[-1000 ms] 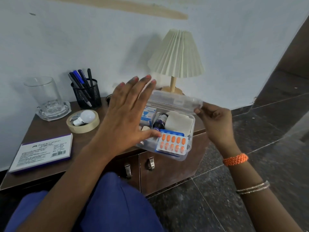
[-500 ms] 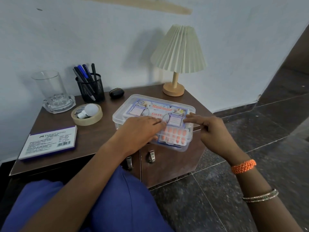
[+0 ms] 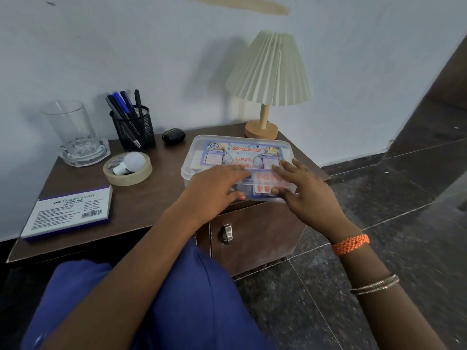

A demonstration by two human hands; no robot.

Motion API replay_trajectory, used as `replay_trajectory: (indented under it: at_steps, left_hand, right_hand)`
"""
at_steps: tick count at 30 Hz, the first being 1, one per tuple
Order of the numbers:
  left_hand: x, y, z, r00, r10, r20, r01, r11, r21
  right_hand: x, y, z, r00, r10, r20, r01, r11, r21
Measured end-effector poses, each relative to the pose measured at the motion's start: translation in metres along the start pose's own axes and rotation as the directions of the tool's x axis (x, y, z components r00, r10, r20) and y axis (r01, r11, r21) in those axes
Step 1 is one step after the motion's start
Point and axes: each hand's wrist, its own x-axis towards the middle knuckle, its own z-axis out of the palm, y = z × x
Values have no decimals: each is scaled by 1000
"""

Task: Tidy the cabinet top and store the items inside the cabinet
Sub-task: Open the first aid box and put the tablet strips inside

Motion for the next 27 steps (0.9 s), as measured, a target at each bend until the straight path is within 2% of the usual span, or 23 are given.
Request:
replay_trajectory:
  at_steps: [4,8,13,18,27]
  left_hand:
    - [-4,-18,-8,994,-92,-58,93,995,28]
    - [-3,-30,-11,982,-169,-79,170,985,6]
    - [-2,-30,-10,986,-154,-61,158,985,66]
    - [-1,-23,-5,994,-56,-91,78,961,265]
    - [4,-31,5,993,-41,-113,55,990,127]
  right_hand:
    - [7,2,9,996,23,-82,-26,999,-41]
    - [6,3,19,981,23,-194,-23,1000,5]
    - [5,5,27,970,28,-242,-24,1000,17]
    - [5,4,28,963,44,-264,-41,999,20]
    - [19,13,29,951,70,-301,-66,998,24]
